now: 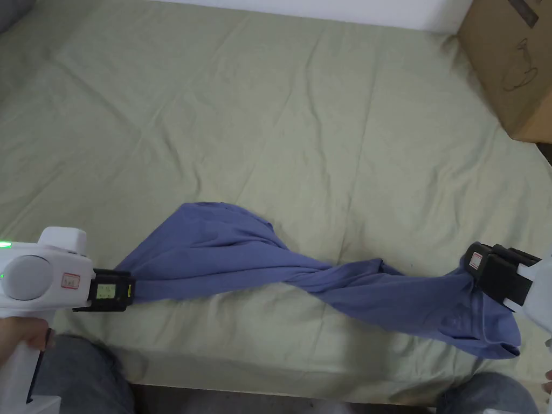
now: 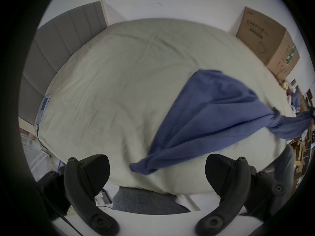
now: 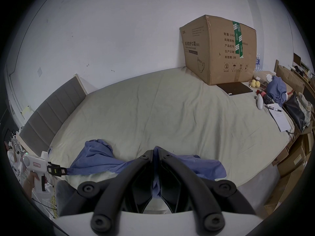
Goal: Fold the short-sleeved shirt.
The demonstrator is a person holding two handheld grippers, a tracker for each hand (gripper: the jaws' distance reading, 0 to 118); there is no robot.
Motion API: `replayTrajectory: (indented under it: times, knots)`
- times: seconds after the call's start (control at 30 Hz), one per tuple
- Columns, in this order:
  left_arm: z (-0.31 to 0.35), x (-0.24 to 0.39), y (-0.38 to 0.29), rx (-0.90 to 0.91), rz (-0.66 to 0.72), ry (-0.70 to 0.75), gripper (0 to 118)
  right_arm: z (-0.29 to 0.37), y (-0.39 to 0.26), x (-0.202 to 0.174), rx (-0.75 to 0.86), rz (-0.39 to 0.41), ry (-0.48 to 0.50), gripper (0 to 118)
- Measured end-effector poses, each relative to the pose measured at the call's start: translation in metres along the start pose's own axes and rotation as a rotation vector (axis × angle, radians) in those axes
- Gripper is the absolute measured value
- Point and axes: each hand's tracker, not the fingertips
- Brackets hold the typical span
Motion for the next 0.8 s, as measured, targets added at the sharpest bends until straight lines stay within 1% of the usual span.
replayTrajectory:
  times: [0.03, 0.07, 0.1, 0.17, 0.2, 0.23, 0.27, 0.3, 0.37, 0.4, 0.47, 0.57, 0.6, 0.67, 0.73, 0.8]
  knots:
    - [-0.008, 0.0, -0.001, 0.001, -0.016, 0.031, 108, -0.001, 0.001, -0.001, 0.0, 0.006, -0.002, 4]
    - [-0.013, 0.001, -0.002, 0.001, -0.036, 0.045, 97, -0.002, 0.001, -0.002, -0.002, 0.008, -0.003, 4]
    - [-0.016, 0.002, -0.002, -0.003, -0.051, 0.037, 75, -0.003, 0.001, -0.002, -0.003, 0.008, -0.002, 4]
    - [-0.023, 0.005, -0.004, -0.03, -0.059, 0.012, 36, -0.004, 0.002, -0.003, -0.004, 0.002, -0.006, 4]
    - [-0.026, 0.007, -0.005, -0.043, -0.051, -0.036, 12, -0.006, 0.002, -0.002, -0.005, 0.0, -0.006, 4]
    - [-0.028, 0.008, -0.007, -0.038, -0.034, -0.092, 3, -0.007, 0.002, -0.002, -0.007, -0.004, -0.007, 4]
    - [-0.029, 0.011, -0.007, -0.021, -0.024, -0.111, 1, -0.008, 0.002, -0.001, -0.009, -0.009, -0.01, 4]
    - [-0.029, 0.014, -0.009, -0.018, -0.026, -0.066, 0, -0.009, 0.003, -0.001, -0.01, -0.011, -0.012, 4]
    - [-0.024, 0.016, -0.009, 0.006, -0.041, -0.051, 0, -0.01, 0.005, 0.001, -0.011, -0.015, -0.015, 4]
    - [-0.018, 0.014, -0.007, 0.044, -0.017, -0.065, 0, -0.009, 0.006, 0.001, -0.011, -0.017, -0.015, 4]
    - [0.004, 0.006, 0.002, 0.14, 0.083, -0.084, 0, -0.008, 0.012, 0.004, -0.012, -0.023, -0.013, 4]
    - [0.053, -0.011, 0.029, 0.327, 0.247, -0.181, 0, -0.003, 0.027, 0.008, -0.006, -0.025, 0.005, 4]
    - [0.069, -0.015, 0.041, 0.384, 0.275, -0.219, 0, -0.001, 0.035, 0.01, 0.0, -0.028, 0.011, 4]
    - [0.106, -0.018, 0.069, 0.493, 0.302, -0.27, 0, 0.006, 0.055, 0.016, 0.03, -0.041, 0.028, 4]
    - [0.148, -0.015, 0.102, 0.605, 0.284, -0.279, 0, 0.017, 0.083, 0.023, 0.079, -0.054, 0.055, 4]
    - [0.182, -0.017, 0.13, 0.697, 0.303, -0.291, 0, 0.029, 0.111, 0.026, 0.116, -0.071, 0.079, 4]
